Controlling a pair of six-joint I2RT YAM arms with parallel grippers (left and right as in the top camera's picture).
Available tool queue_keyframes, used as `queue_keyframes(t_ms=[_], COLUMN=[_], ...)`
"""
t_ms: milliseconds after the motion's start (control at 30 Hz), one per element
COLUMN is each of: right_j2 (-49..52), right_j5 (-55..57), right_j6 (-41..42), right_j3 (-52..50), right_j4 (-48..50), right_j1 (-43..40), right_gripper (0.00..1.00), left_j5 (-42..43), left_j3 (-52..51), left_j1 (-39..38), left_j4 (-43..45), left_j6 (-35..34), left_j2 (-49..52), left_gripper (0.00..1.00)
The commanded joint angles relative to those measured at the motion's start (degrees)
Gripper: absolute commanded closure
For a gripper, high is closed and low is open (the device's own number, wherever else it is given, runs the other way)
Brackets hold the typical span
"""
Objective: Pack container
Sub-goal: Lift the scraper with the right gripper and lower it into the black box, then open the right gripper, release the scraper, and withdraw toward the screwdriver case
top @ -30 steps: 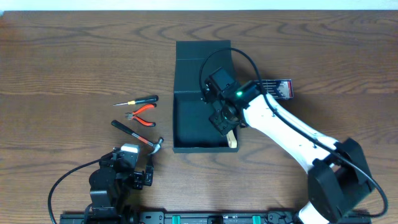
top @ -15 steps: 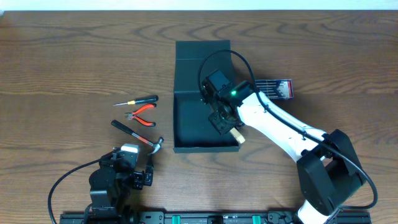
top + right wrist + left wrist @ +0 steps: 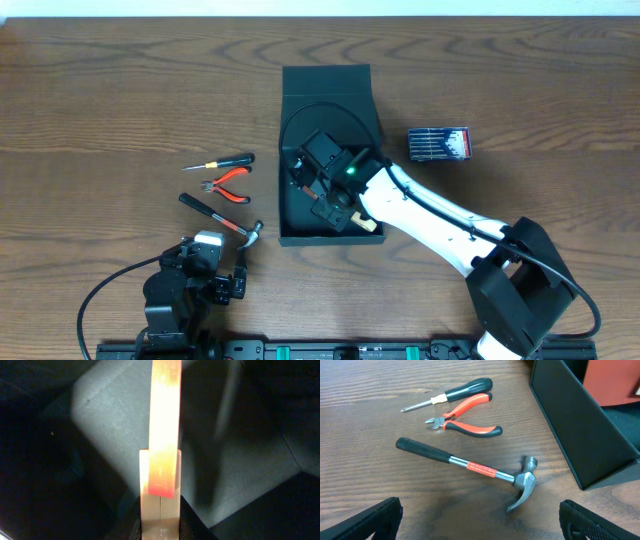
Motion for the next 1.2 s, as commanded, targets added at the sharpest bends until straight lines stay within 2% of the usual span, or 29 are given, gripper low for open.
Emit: queue_keyframes(t_ms=[0, 333, 367, 433, 600, 1000, 1067, 1167], right_j2=[-0.15, 0.13, 0.15, 0.17, 0.17, 3.04, 4.74, 5.99], right_j5=[1.25, 1.20, 1.20, 1.25, 3.74, 4.46, 6.27, 14.80], right_j6=[-1.92, -1.92, -1.90, -1.92, -1.90, -1.90, -1.77, 0.70], right_j3=[0.66, 0.55, 0.52, 0.52, 0.52, -1.33, -1.36, -1.33], right_j4=[0.83, 2.99, 3.10, 3.61, 4.81, 7.39, 7.52, 7.82], right_j1=[0.04, -0.07, -0.07, -0.07, -0.07, -0.90, -1.05, -1.03], right_gripper=[0.82, 0.70, 0.66, 0.46, 0.35, 0.29, 0.31, 0.31], left_j5=[-0.48, -0.48, -0.48, -0.48, -0.48, -0.48, -0.48, -0.48], left_j3=[-0.50, -0.50, -0.50, -0.50, -0.50, -0.50, -0.50, -0.50], left_j1=[0.35, 0.35, 0.35, 0.35, 0.35, 0.35, 0.35, 0.35], left_j4=[0.17, 0.17, 0.17, 0.17, 0.17, 0.17, 0.17, 0.17], left_j6=[0.72, 0.74, 0.74, 0.72, 0.72, 0.72, 0.74, 0.74], left_j2=[-0.39, -0.39, -0.39, -0.39, -0.39, -0.39, -0.39, -0.39], left_gripper=[0.02, 0.01, 0.02, 0.01, 0.01, 0.02, 0.02, 0.01])
